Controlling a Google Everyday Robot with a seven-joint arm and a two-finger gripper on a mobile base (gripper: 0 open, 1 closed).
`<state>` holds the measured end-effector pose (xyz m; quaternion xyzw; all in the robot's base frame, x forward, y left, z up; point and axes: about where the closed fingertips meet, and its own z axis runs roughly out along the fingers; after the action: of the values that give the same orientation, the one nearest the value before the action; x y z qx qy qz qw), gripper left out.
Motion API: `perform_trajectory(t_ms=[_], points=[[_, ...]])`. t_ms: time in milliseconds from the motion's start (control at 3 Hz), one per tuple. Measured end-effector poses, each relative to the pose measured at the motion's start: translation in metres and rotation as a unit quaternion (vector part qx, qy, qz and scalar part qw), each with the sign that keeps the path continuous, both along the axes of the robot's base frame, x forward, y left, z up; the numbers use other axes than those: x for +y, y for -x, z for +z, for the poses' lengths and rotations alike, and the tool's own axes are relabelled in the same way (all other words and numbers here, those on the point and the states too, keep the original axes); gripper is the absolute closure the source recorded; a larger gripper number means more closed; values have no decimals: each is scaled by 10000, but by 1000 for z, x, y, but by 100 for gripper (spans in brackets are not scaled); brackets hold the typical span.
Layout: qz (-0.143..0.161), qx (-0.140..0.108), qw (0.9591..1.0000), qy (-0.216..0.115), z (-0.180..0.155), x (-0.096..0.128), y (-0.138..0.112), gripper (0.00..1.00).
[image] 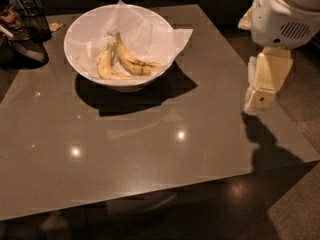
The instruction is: Pick banana from white bowl
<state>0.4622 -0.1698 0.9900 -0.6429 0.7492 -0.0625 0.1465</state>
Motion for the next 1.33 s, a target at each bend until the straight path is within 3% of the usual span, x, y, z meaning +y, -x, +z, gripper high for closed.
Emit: perform_trajectory(t_ms=[333, 667, 1000, 1333], points=[[229, 66, 9997, -42, 10, 39, -38, 0], [225, -19, 9997, -51, 13, 42, -41, 0], [269, 68, 9996, -105, 10, 64, -61, 0], [346, 208, 9992, 43, 0, 92, -98, 0]])
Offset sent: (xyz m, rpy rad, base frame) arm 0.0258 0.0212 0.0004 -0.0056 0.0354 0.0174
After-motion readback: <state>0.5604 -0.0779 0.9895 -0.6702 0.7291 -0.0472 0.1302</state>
